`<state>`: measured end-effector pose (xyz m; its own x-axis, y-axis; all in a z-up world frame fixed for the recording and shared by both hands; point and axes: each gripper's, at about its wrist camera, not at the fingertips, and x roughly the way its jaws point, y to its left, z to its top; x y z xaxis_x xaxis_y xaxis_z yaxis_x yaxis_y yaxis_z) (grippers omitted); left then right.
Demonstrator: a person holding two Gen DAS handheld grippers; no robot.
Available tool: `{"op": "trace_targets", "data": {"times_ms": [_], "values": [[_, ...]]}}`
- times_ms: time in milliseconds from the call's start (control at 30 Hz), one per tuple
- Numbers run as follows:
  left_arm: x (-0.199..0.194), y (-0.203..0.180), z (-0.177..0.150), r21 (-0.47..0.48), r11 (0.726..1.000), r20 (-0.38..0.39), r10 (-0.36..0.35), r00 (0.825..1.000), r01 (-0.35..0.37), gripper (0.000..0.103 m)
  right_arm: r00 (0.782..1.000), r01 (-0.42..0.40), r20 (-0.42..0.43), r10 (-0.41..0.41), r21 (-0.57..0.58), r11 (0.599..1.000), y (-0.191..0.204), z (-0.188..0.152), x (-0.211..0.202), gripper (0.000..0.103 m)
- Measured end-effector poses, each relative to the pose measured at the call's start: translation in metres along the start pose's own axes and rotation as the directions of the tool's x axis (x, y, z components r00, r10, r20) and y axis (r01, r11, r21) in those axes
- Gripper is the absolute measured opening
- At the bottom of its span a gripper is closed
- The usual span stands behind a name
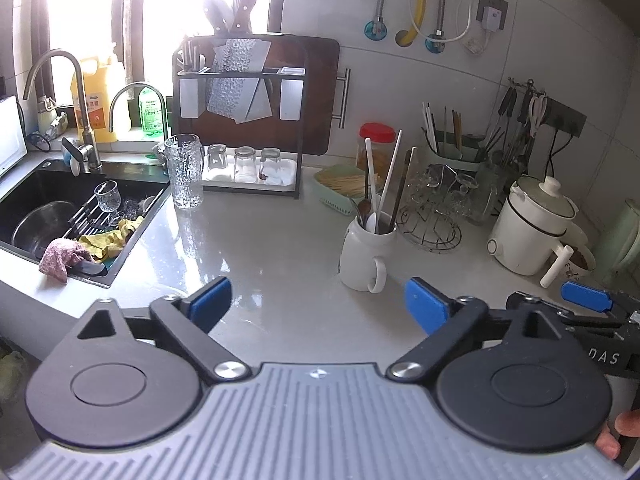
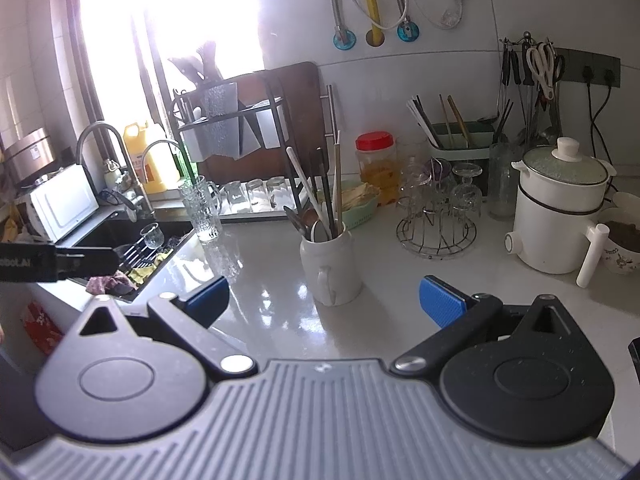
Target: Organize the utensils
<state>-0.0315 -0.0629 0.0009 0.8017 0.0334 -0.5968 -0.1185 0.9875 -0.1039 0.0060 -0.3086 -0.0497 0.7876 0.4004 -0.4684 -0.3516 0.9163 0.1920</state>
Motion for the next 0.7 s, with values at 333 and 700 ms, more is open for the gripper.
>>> {"op": "trace_targets", "data": {"times_ms": [333, 700], "values": [[0.0004, 0.0021, 0.0000, -0.002, 1.000, -0.002, 0.012, 1.000, -0.012, 0.100, 1.000, 0.009, 0.006, -0.009, 0.000, 1.000, 0.0006, -0.0023, -0.0004, 0.103], [-0.0001, 0.0032, 0.0010, 0.009, 1.000, -0.012, 0.029, 1.000, -0.028, 0.100, 1.000, 0.013, 0.010, -0.013, 0.010, 1.000, -0.0008, -0.0038, -0.0004, 0.103]]}}
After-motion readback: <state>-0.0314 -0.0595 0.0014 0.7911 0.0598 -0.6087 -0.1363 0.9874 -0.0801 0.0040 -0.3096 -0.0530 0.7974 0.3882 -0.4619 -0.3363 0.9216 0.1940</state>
